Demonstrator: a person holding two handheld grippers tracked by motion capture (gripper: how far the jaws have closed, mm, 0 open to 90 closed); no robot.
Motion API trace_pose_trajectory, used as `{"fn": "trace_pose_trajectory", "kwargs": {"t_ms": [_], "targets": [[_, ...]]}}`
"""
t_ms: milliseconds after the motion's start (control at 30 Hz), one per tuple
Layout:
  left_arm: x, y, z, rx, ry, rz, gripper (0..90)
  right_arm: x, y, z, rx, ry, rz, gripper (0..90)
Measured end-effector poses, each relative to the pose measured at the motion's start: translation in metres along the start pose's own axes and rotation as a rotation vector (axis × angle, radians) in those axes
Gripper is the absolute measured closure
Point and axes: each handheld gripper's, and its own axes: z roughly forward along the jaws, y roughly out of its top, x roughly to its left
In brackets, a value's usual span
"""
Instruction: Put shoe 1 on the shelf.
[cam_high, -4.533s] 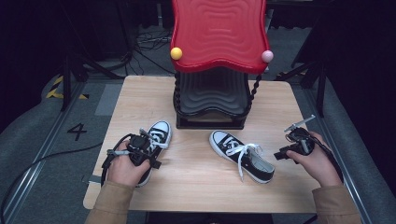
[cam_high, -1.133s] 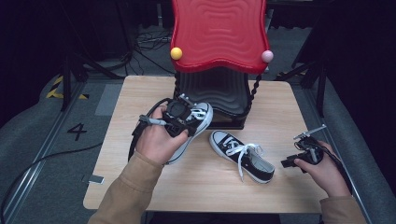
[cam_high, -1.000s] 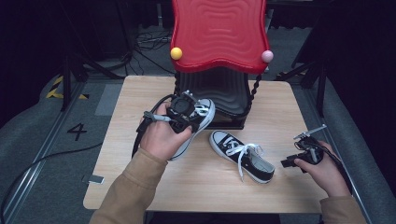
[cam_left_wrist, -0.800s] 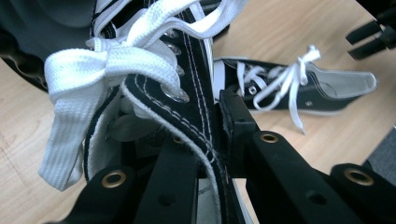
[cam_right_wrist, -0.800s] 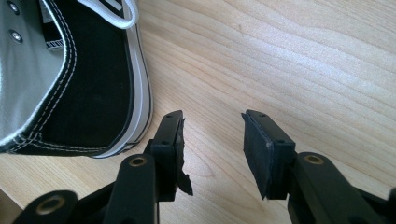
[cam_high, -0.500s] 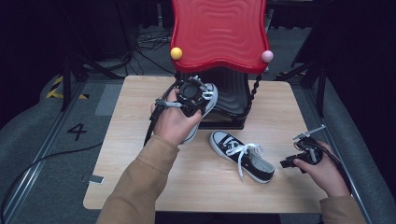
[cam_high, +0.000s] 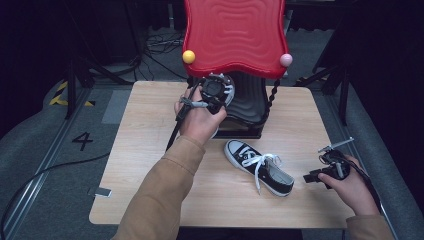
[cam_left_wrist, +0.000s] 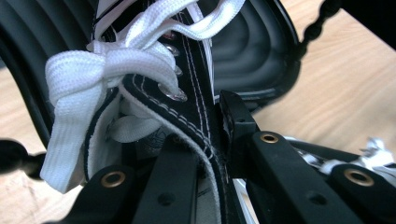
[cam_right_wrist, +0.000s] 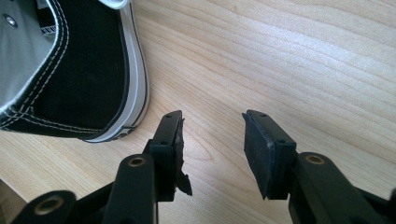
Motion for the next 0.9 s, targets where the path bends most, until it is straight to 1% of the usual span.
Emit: {"fn": "trace_pose_trajectory", "kwargs": {"t_ms": [133, 200, 233, 300, 333, 367, 433, 500, 567, 600, 633, 733, 767, 800, 833, 900], "targets": [[-0.004, 0.001, 0.006, -0.022, 0.015, -0.004, 84.3, 0.000, 0.000, 0.001, 0.004, 0.003, -0.003, 58.5], [-0.005, 0.000, 0.007, -0.024, 0.017, -0.005, 84.3, 0.001, 0.000, 0.001, 0.004, 0.003, -0.004, 58.5], [-0.006, -0.001, 0.011, -0.026, 0.020, -0.009, 84.3, 0.000, 0.000, 0.001, 0.003, 0.005, -0.002, 58.4], [-0.007, -0.002, 0.015, -0.030, 0.034, -0.003, 84.3, 0.000, 0.000, 0.001, 0.002, 0.006, -0.002, 57.9], [-0.007, -0.002, 0.015, -0.030, 0.034, -0.003, 84.4, 0.000, 0.000, 0.002, 0.005, 0.007, -0.005, 57.5], [-0.007, -0.003, 0.019, -0.039, 0.023, -0.012, 84.4, 0.000, 0.000, 0.003, 0.010, 0.009, -0.007, 57.4], [-0.008, -0.004, 0.020, -0.048, 0.023, -0.015, 84.4, 0.001, 0.000, 0.003, 0.012, 0.008, -0.008, 57.4], [-0.011, -0.004, 0.022, -0.046, 0.042, -0.005, 84.4, 0.001, 0.000, 0.004, 0.015, 0.007, -0.009, 57.3], [-0.012, -0.006, 0.026, -0.035, 0.046, -0.004, 84.5, 0.002, 0.001, 0.004, 0.015, 0.009, -0.011, 57.4], [-0.012, -0.006, 0.028, -0.026, 0.041, -0.006, 84.5, 0.002, 0.001, 0.004, 0.015, 0.009, -0.011, 57.3], [-0.011, -0.006, 0.031, -0.024, 0.026, -0.008, 84.4, 0.002, 0.001, 0.004, 0.014, 0.009, -0.011, 57.3], [-0.010, -0.005, 0.040, -0.037, -0.008, -0.030, 84.3, 0.003, 0.001, 0.005, 0.018, 0.008, -0.015, 57.3], [-0.010, -0.005, 0.040, -0.037, -0.008, -0.030, 84.2, 0.003, 0.001, 0.005, 0.019, 0.008, -0.014, 57.3], [-0.013, -0.003, 0.047, -0.060, 0.006, -0.023, 84.1, 0.003, 0.001, 0.005, 0.021, 0.009, -0.015, 57.4], [-0.016, -0.001, 0.052, -0.061, 0.017, -0.020, 84.0, 0.003, 0.001, 0.005, 0.023, 0.009, -0.018, 57.3], [-0.018, 0.004, 0.058, -0.068, 0.024, -0.011, 83.5, 0.003, 0.001, 0.005, 0.018, 0.009, -0.027, 57.3]]}}
